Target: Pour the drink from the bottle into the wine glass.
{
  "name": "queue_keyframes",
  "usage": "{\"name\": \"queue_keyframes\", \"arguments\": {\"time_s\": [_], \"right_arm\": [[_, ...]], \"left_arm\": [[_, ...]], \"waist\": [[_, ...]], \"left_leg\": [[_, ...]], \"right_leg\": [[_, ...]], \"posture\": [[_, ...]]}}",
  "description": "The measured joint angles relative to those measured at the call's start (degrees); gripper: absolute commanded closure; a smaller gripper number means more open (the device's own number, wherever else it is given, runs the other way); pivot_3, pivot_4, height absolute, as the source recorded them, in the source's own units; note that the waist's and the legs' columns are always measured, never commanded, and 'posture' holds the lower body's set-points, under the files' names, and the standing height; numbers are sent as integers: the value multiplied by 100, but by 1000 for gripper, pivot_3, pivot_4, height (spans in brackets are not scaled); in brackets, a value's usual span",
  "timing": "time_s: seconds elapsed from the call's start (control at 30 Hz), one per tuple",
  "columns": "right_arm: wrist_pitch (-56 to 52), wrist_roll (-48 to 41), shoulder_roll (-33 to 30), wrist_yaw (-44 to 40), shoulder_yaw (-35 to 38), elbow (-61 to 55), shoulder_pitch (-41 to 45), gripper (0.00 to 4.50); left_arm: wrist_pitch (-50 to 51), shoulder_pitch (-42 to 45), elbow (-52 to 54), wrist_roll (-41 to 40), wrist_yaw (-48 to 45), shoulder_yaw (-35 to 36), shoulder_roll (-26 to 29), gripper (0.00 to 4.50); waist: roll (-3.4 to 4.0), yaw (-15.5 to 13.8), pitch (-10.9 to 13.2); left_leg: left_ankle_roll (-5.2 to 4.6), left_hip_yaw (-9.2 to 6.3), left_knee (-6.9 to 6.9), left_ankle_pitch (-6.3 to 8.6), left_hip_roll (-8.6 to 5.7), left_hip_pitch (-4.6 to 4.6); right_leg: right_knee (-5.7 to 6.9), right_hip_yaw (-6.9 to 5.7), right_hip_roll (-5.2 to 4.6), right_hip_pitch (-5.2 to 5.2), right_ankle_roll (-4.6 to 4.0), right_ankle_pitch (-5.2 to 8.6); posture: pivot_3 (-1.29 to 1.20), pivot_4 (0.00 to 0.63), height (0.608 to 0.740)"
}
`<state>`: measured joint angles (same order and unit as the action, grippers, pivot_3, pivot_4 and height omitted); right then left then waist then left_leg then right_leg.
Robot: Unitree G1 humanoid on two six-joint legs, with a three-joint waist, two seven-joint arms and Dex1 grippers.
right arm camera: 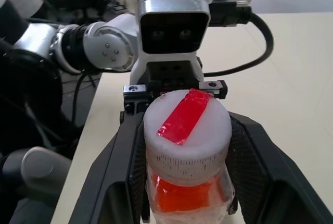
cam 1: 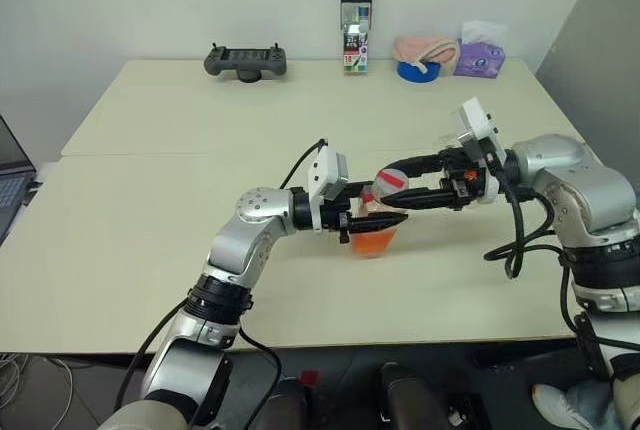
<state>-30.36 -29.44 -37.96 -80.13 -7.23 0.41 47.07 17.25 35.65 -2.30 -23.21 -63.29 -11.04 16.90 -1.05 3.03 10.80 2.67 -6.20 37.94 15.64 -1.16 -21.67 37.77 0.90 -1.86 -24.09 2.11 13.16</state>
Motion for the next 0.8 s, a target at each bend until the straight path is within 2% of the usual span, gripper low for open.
{"name": "queue_keyframes", "arguments": {"time_s": [0.23, 0.43, 0.67, 0.7, 0.8], "right_arm": [[228, -10, 29, -480, -111, 332, 292, 2638], [167, 88, 41, -380, -141, 329, 336, 2638], [-189, 99, -159, -311, -85, 183, 355, 173], [-184, 99, -159, -310, -81, 167, 355, 0], [-80, 114, -136, -253, -80, 82, 354, 0]], "left_arm": [[219, -76, 271, -209, 22, 4, 93, 2380], [209, -76, 228, -223, 107, 22, 98, 2390], [199, -113, -86, -174, 216, 114, 125, 2397], [199, -121, -126, -157, 249, 137, 126, 2397], [193, -120, -157, -146, 267, 152, 124, 2397]], "waist": [[0, -59, 0], [0, -103, 0], [0, -119, 0], [0, -118, 0], [0, -121, 0]], "left_leg": [[2, 3, 4, -1, -16, -6], [2, 0, 3, -1, -15, -7], [3, 2, 3, -1, -16, -8], [3, 2, 3, -1, -15, -8], [3, 0, 3, -1, -15, -9]], "right_leg": [[-6, 3, -21, 0, -17, -11], [-6, 0, -21, -2, -18, -11], [-7, 0, -21, -2, -18, -11], [-7, 0, -21, -3, -18, -11], [-7, -1, -21, -3, -18, -11]], "posture": [[0, 150, 740], [0, 150, 740], [0, 150, 740], [0, 150, 740], [0, 150, 740]]}}
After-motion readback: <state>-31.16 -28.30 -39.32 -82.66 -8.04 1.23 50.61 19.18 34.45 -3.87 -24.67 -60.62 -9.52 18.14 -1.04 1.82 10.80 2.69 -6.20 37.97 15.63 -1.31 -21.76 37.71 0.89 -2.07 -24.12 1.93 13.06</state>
